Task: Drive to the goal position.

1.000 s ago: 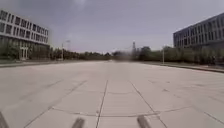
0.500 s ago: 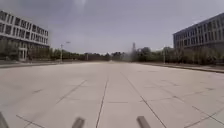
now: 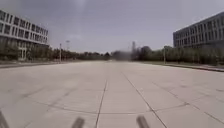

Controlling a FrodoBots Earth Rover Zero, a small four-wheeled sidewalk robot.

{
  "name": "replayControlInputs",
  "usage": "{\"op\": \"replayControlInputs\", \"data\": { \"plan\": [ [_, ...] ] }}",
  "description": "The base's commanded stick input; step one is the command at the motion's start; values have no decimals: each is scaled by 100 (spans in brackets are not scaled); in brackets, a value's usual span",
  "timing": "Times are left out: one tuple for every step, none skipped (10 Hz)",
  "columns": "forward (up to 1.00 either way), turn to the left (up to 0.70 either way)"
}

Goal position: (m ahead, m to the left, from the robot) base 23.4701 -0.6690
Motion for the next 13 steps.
{"op": "replayControlInputs", "data": {
  "plan": [
    [70,0],
    [70,0],
    [70,0],
    [70,0],
    [70,0],
    [70,0],
    [70,0],
    [70,0],
    [70,0],
    [70,0],
    [70,0],
    [70,0],
    [70,0]
  ]
}}
